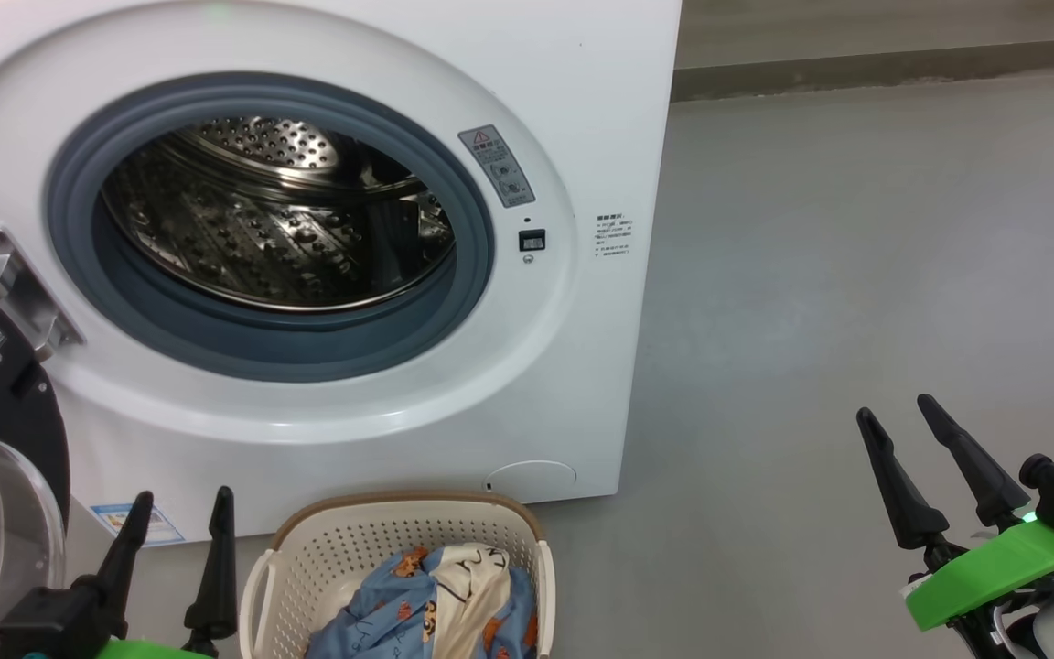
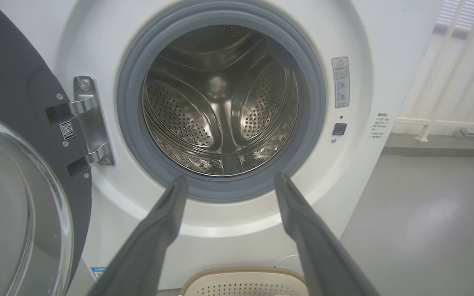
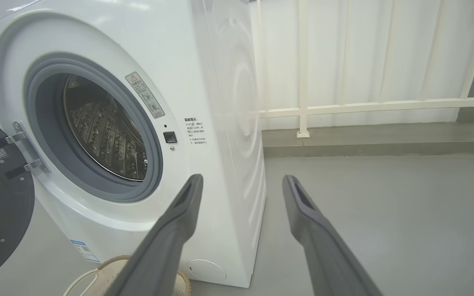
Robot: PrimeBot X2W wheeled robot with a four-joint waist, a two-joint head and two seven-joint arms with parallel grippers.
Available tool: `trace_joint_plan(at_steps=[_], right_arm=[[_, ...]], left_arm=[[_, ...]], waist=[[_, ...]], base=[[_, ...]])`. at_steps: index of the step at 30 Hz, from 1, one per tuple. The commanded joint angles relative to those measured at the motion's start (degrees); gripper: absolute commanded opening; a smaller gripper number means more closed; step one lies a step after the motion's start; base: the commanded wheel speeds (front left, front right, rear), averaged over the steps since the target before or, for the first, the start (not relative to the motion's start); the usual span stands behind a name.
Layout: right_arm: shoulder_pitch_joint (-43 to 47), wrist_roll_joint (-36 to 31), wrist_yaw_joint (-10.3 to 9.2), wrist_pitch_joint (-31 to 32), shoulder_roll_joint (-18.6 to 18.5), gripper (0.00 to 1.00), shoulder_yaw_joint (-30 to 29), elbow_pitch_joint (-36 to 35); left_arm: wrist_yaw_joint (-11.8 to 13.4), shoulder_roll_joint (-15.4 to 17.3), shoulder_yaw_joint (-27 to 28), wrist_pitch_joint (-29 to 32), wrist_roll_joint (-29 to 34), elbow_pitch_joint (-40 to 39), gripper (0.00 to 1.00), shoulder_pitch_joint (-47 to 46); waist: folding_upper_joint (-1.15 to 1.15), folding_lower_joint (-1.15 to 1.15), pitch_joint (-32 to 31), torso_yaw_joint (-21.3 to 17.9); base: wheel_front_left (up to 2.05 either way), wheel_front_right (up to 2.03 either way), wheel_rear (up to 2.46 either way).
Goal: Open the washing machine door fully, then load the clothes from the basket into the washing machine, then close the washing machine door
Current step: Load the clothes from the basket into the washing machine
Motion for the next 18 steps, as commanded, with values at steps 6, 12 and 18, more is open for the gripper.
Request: trace_joint_plan(at_steps=[6, 12, 18], right_arm=[[-1.90, 0.36, 0.32, -0.54, -1.04, 1.00, 0.85, -0.92], [-2.24, 0.32, 0.32, -0.54, -0.30, 1.00, 0.53, -1.31], [-3.17, -0.12, 0.32, -0.54, 0.56, 1.00, -0.26, -1.84]], left_arm=[[-0.18, 2.00, 1.58, 0.66, -0.95, -0.60, 1.00, -2.86], [-0.56, 2.25, 0.39, 2.63, -1.06, -0.44, 1.00, -3.41], [-0.97, 2.72, -0.31, 3.39, -0.58, -0.29, 1.00, -5.46]], waist=[[0.00, 0.00, 1.17, -0.95], [0.00, 0.00, 3.75, -2.32], [0.00, 0.00, 7.77, -3.47]], base=[[0.00, 0.00, 0.00], [0.00, 0.00, 0.00], [0.00, 0.00, 0.00]])
